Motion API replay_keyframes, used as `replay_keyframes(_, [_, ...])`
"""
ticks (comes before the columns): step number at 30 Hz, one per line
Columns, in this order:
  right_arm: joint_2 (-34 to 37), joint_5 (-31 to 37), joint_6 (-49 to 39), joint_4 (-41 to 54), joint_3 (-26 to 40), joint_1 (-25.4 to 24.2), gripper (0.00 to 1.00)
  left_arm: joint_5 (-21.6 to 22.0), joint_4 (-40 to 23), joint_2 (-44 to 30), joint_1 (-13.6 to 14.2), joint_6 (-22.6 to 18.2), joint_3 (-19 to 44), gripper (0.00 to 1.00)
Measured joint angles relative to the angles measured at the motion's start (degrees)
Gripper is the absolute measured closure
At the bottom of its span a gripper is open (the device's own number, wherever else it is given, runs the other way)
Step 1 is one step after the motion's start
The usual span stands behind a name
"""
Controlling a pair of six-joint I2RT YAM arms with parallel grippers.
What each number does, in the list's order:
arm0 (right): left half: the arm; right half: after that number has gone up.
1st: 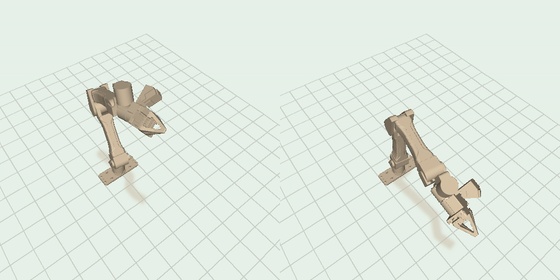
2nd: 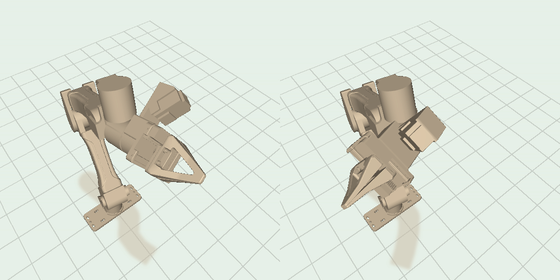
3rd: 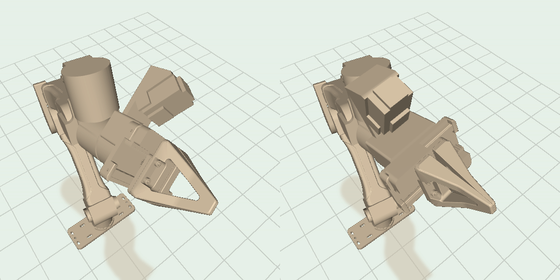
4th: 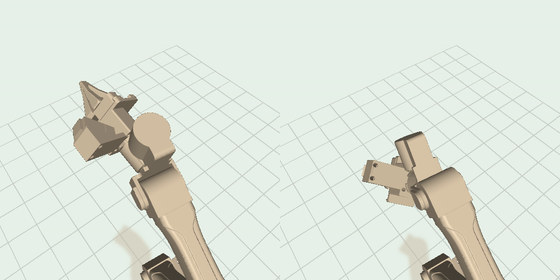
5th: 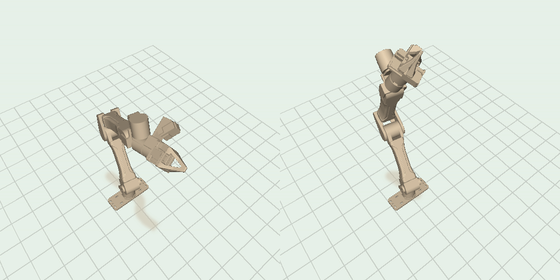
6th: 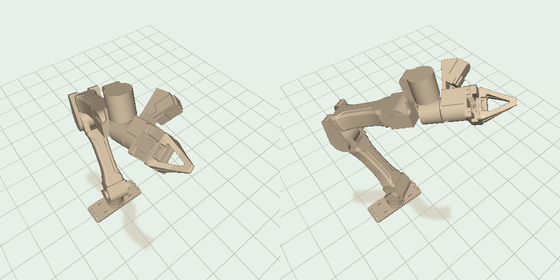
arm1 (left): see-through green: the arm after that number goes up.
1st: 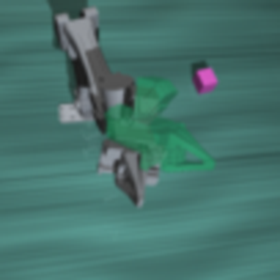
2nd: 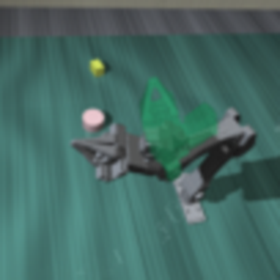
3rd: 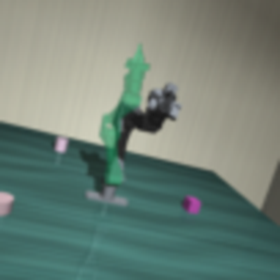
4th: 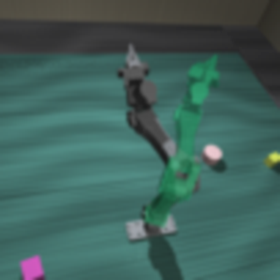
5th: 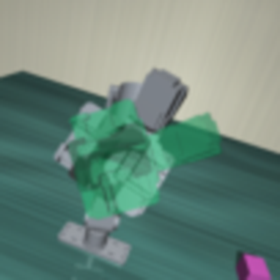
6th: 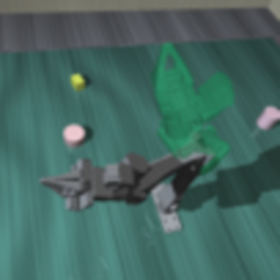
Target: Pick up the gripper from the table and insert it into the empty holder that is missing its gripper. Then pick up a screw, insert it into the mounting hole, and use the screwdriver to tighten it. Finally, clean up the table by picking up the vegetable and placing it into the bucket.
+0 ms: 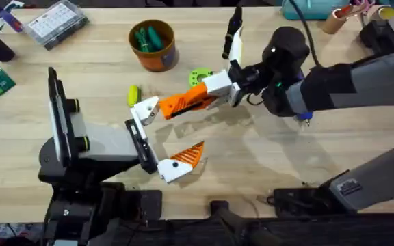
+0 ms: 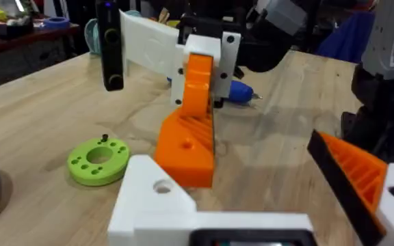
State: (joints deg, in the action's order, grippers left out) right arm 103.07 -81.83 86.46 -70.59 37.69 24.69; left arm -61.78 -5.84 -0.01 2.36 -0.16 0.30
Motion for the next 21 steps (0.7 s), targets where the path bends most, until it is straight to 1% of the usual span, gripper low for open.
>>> replay_keyframes(4, [0.0, 1.4, -1.4, 3.2, 0.1, 1.3, 0.986, -0.1, 0.0, 0.0, 0.0, 0.3, 0.0, 0.012])
replay_keyframes(9, [0.0, 3.1, -2.8, 3.9, 0.4, 2.5, 0.985, -0.1, 0.0, 0.0, 0.0, 0.7, 0.0, 0.012])
replay_keyframes(17, [0.0, 4.8, -3.1, 4.2, 0.4, 2.8, 0.986, -0.1, 0.0, 0.0, 0.0, 0.7, 0.0, 0.012])
replay_keyframes(21, [0.0, 5.5, -4.4, 7.2, 0.9, 2.9, 0.986, 0.0, -0.1, 0.0, 0.0, 1.1, 0.0, 0.012])
